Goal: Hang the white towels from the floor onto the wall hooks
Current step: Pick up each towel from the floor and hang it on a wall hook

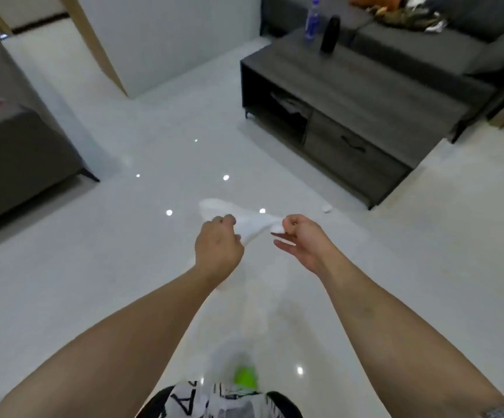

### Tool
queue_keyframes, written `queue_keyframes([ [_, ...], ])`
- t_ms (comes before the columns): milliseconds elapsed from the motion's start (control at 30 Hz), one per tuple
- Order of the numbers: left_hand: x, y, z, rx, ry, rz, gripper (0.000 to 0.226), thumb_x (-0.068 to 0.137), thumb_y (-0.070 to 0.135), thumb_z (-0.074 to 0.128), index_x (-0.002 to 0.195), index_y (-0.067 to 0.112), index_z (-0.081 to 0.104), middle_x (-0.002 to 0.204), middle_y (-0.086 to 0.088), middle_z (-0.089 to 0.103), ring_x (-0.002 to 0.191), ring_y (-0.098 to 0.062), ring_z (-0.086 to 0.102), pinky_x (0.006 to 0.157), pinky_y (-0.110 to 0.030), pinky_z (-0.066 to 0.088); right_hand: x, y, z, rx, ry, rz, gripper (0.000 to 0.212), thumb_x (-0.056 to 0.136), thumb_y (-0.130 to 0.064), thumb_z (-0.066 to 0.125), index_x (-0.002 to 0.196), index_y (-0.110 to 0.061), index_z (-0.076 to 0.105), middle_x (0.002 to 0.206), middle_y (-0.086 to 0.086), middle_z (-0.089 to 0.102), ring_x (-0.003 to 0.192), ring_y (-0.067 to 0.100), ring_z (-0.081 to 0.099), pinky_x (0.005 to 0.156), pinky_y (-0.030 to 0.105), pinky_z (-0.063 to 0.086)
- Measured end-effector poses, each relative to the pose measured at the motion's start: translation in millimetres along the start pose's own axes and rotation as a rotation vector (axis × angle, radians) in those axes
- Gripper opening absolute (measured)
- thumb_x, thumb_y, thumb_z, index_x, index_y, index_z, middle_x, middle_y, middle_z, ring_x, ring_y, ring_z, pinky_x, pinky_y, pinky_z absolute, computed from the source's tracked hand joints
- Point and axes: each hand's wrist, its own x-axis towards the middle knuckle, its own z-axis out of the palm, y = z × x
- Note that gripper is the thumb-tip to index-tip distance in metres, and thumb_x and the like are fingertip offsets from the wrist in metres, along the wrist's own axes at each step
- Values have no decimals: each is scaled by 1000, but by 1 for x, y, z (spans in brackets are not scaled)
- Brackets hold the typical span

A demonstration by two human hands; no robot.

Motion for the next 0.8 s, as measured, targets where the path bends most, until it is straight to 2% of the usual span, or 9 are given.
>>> queue_keyframes([
  [33, 19, 27, -5, 2, -4, 67, 34, 91, 22, 59, 124, 14, 56, 115, -9, 61, 109, -30, 54, 79, -36, 45, -2, -25, -14, -22, 17, -55, 15, 96, -3, 51, 88, -13, 56, 107, 12, 67, 96, 25, 68, 92, 42, 56],
  [100, 54, 84, -12, -27, -11, 225, 54, 91, 23, 63, 141, 15, 45, 139, -8, 51, 125, -29, 46, 100, -38, 43, -6, -69, -43, -44, 59, -165, 10, 99, -7, 50, 94, -13, 55, 105, 12, 64, 92, 25, 66, 89, 41, 57],
  [233, 116, 199, -12, 13, -29, 521, 70, 86, 21, 69, 148, 22, 37, 149, -4, 43, 135, -25, 40, 111, -39, 37, -5, -141, -103, -100, 177, -299, 12, 100, -9, 48, 94, -11, 59, 102, 14, 67, 88, 26, 67, 81, 39, 60],
  [300, 149, 260, -3, -4, -122, 629, 53, 85, 25, 66, 136, 25, 51, 132, -2, 59, 122, -24, 53, 99, -40, 47, 3, -175, -143, -96, 273, -313, 18, 100, -9, 45, 90, -11, 60, 98, 15, 68, 83, 26, 67, 70, 35, 60],
  [367, 182, 319, 9, -41, -241, 698, 20, 85, 31, 62, 104, 25, 64, 97, 1, 69, 93, -24, 63, 76, -38, 53, 15, -209, -186, -66, 380, -314, 23, 99, -9, 42, 84, -12, 60, 92, 15, 68, 76, 26, 64, 55, 30, 54],
  [400, 199, 347, 17, -84, -290, 728, 10, 85, 31, 61, 90, 24, 64, 85, 2, 67, 83, -22, 63, 68, -36, 52, 22, -226, -208, -47, 432, -316, 23, 98, -10, 43, 83, -12, 60, 90, 14, 67, 75, 26, 63, 55, 28, 52],
  [467, 232, 406, 31, -158, -358, 796, 12, 86, 30, 61, 75, 25, 59, 73, 5, 62, 73, -18, 59, 57, -31, 45, 33, -262, -253, -25, 508, -340, 21, 100, -22, 50, 89, -9, 62, 89, 16, 66, 78, 26, 62, 68, 34, 53],
  [600, 284, 522, 50, -264, -437, 865, 13, 88, 28, 57, 76, 29, 54, 74, 6, 59, 69, -15, 57, 52, -25, 39, 34, -333, -339, -22, 610, -388, 43, 88, -40, 71, 104, 0, 66, 92, 15, 72, 81, 24, 64, 78, 37, 53],
  [800, 325, 671, 58, -479, -496, 904, 16, 85, 33, 61, 73, 34, 50, 77, 9, 58, 70, -6, 54, 53, -20, 33, 28, -402, -448, -158, 678, -377, 21, 89, -30, 70, 108, -20, 71, 109, 1, 72, 106, 17, 66, 92, 38, 50],
])
